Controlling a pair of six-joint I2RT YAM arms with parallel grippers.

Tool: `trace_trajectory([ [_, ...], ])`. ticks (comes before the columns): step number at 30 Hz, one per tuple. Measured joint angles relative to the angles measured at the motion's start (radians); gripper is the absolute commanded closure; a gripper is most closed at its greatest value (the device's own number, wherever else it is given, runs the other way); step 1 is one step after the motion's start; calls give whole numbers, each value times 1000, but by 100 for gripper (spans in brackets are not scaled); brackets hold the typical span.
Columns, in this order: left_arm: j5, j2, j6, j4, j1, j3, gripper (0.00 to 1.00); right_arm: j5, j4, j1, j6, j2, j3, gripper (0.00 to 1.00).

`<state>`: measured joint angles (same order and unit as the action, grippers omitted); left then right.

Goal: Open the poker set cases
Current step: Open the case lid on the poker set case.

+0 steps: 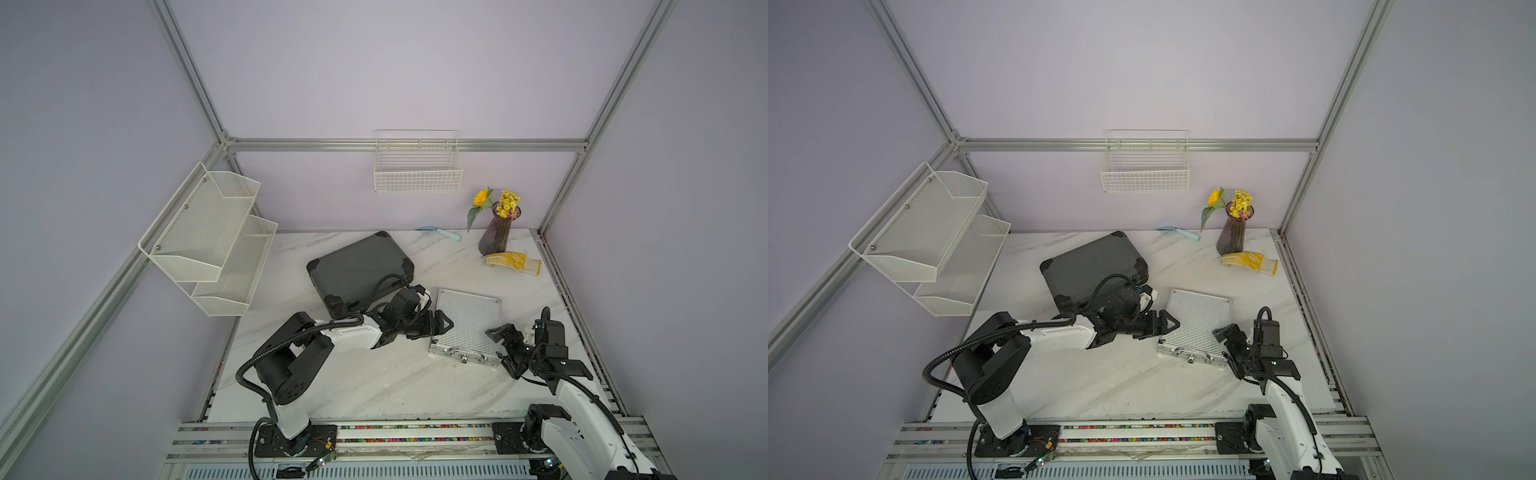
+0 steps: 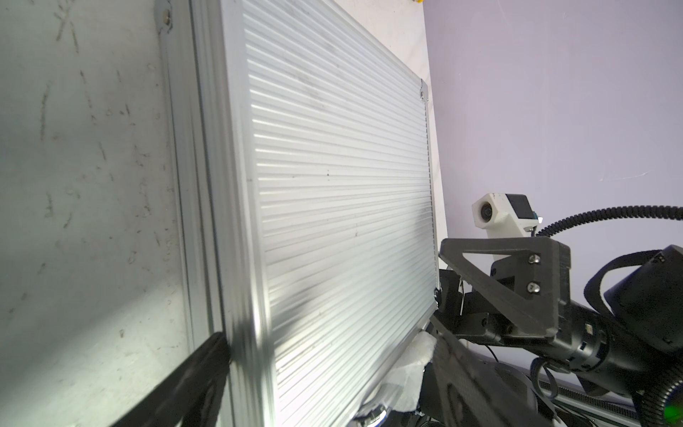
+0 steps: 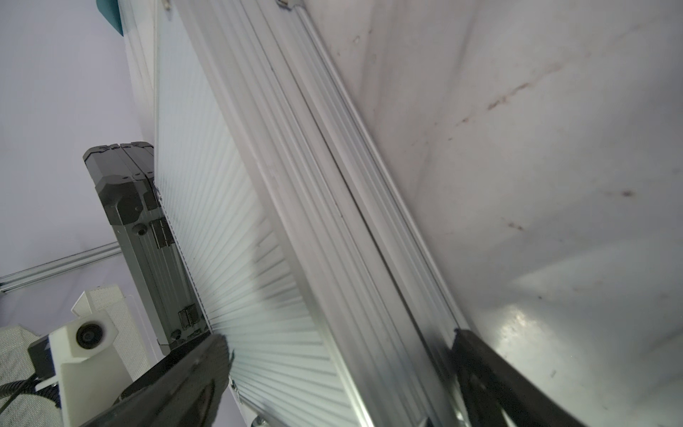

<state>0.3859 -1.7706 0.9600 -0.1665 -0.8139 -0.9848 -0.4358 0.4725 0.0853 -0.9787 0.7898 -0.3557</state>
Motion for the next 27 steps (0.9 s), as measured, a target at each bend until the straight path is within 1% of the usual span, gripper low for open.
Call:
trace_trajectory([
  [17, 7, 0, 9, -8, -1, 0, 13, 10, 47, 0, 16, -2, -24, 3],
  [27, 6, 0, 18, -16, -1, 3, 13, 9, 55, 0, 15, -37, -29, 3],
])
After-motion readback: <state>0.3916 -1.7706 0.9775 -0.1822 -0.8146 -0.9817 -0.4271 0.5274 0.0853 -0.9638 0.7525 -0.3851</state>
